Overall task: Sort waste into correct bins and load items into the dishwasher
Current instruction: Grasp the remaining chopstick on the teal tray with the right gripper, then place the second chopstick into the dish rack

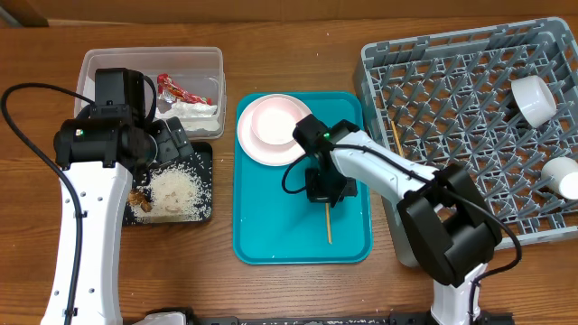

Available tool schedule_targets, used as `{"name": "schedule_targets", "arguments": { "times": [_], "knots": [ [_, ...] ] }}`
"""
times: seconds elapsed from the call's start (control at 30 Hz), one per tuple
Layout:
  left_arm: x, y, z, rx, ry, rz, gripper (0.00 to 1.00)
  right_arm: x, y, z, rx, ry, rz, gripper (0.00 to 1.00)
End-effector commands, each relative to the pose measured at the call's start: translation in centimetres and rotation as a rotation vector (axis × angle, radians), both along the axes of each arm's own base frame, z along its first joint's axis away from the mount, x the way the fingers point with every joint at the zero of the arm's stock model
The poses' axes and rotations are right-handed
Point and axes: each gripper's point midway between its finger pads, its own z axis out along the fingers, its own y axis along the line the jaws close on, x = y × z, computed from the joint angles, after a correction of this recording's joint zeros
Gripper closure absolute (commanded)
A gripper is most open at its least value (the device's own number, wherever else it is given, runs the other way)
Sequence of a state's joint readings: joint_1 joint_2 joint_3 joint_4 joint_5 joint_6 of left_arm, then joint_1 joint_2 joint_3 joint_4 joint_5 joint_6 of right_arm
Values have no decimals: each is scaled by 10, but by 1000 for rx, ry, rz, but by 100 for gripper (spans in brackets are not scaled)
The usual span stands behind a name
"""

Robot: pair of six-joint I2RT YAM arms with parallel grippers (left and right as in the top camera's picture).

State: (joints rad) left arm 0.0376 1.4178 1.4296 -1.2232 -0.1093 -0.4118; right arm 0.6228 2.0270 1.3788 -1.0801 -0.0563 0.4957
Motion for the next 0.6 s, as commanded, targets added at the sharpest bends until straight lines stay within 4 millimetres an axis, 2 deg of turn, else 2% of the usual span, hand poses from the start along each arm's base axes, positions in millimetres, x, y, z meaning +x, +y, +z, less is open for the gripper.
{"name": "schedule_targets", "arguments": {
  "times": [0.0,0.03,0.1,0.17,0.23,0.37,0.4,0.47,0.57],
  "knots": [
    [2,1,4,0,-14,9,0,24,0,30,46,-53,16,96],
    [2,1,4,0,-14,9,0,30,-2,45,65,-82,35,96],
    [2,1,4,0,-13,9,0,46,-14,89,75,-184,85,96],
    [2,1,4,0,-13,9,0,57,-27,118,65,-264,102,96],
    [2,1,4,0,-14,9,0,70,-53,151,23,-365,86,96],
    [2,1,4,0,-14,9,0,78,-91,169,-10,-407,130,96],
    [2,1,4,0,-14,9,0,77,-113,165,-34,-370,143,96],
    [2,1,4,0,-14,9,0,73,-129,157,-42,-328,137,96],
    [2,1,4,0,-14,9,0,68,-138,146,-32,-289,146,96]
  ]
}}
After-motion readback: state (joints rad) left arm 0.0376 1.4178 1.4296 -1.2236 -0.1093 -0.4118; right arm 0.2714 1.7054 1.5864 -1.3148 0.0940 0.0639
